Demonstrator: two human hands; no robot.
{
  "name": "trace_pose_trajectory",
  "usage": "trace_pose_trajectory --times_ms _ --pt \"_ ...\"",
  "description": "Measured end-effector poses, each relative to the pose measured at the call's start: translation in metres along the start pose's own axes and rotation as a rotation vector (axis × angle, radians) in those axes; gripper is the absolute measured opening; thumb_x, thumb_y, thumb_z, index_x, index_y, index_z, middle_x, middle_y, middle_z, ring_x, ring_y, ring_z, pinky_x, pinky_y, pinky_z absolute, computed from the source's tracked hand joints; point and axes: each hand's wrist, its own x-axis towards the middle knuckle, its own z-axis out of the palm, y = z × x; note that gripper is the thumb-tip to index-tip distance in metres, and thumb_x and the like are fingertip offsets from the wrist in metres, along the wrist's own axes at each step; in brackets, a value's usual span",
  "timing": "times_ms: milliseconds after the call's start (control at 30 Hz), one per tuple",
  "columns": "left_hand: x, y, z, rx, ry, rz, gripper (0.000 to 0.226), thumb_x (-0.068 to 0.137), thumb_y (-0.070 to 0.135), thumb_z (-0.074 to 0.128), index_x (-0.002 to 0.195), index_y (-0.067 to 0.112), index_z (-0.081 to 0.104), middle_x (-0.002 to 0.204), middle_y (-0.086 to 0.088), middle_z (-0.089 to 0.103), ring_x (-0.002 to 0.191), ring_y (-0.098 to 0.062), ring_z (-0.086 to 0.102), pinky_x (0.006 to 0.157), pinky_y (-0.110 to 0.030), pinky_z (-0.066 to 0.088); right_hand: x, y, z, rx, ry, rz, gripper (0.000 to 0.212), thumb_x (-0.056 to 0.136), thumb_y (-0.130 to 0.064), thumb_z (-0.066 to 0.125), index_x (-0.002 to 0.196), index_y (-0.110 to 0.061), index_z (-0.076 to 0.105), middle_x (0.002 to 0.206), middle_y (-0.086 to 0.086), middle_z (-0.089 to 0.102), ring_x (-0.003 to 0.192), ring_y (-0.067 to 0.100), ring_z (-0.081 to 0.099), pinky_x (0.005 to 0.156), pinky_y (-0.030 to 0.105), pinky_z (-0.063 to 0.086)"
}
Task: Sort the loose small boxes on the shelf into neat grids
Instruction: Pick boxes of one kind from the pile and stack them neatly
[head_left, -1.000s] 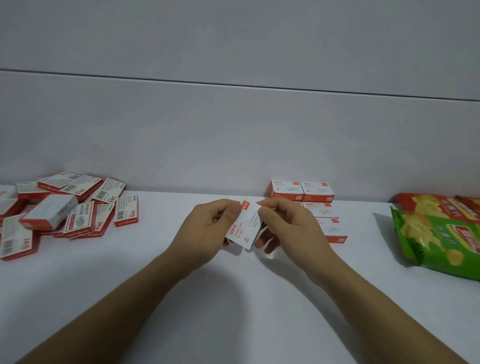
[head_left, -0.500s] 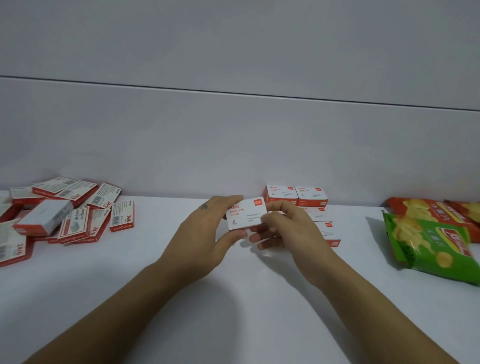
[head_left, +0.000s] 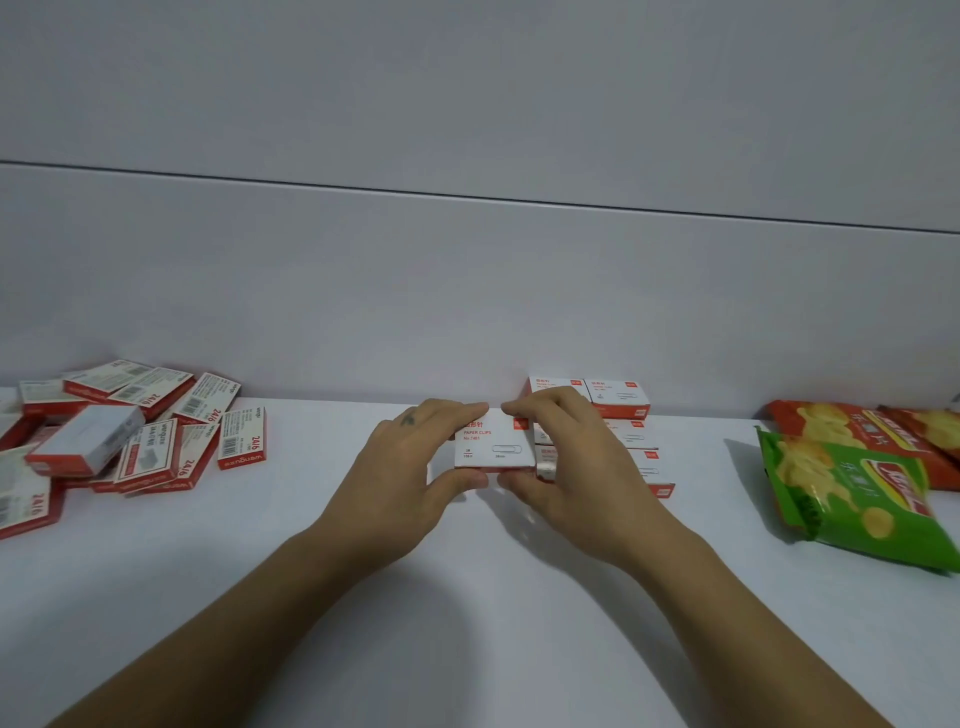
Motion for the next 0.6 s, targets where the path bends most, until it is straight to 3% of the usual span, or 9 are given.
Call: trace_pose_trajectory --times_ms 233,367,500,600 --pt "-0.001 0.000 0.003 0.037 -0.003 -0.004 0.055 0.082 0.038 0.065 0.133 0.034 0.047 0.124 0.023 0.049 0.112 0.007 0.039 0.094 -0.013 0.028 0.001 0.003 -0.007 -0.115 -0.009 -0.021 0.054 0.079 -0.032 0.074 0.129 -0.027 0.054 0.120 -0.010 0.049 0.113 0.008 0.041 0.087 0.017 0.029" --pt "-0.001 0.005 0.002 0.063 -0.017 -0.080 0.064 0.082 0.047 0.065 0.139 0.039 0.036 0.130 0.026 0.038 0.120 -0.002 0.038 0.101 -0.022 0.028 0.007 0.020 -0.016 -0.076 0.071 0.094 0.052 0.078 -0.015 0.075 0.127 -0.022 0.058 0.120 -0.008 0.051 0.113 0.009 0.045 0.085 0.014 0.029" --pt "0.000 0.002 0.003 0.103 -0.093 -0.182 0.066 0.083 0.059 0.052 0.142 0.041 0.028 0.141 0.019 0.038 0.126 -0.006 0.033 0.104 -0.026 0.025 0.010 0.042 -0.020 -0.085 0.104 0.243 0.045 0.078 -0.016 0.075 0.119 -0.026 0.060 0.118 -0.011 0.054 0.111 0.012 0.048 0.082 0.020 0.033" --pt "0.000 0.001 0.003 0.094 -0.114 -0.209 0.065 0.084 0.057 0.052 0.142 0.039 0.029 0.138 0.020 0.041 0.121 -0.002 0.031 0.102 -0.024 0.023 0.011 0.049 -0.015 -0.061 0.068 0.299 0.042 0.077 -0.017 0.075 0.115 -0.028 0.061 0.108 -0.018 0.047 0.109 0.014 0.049 0.087 0.025 0.039"
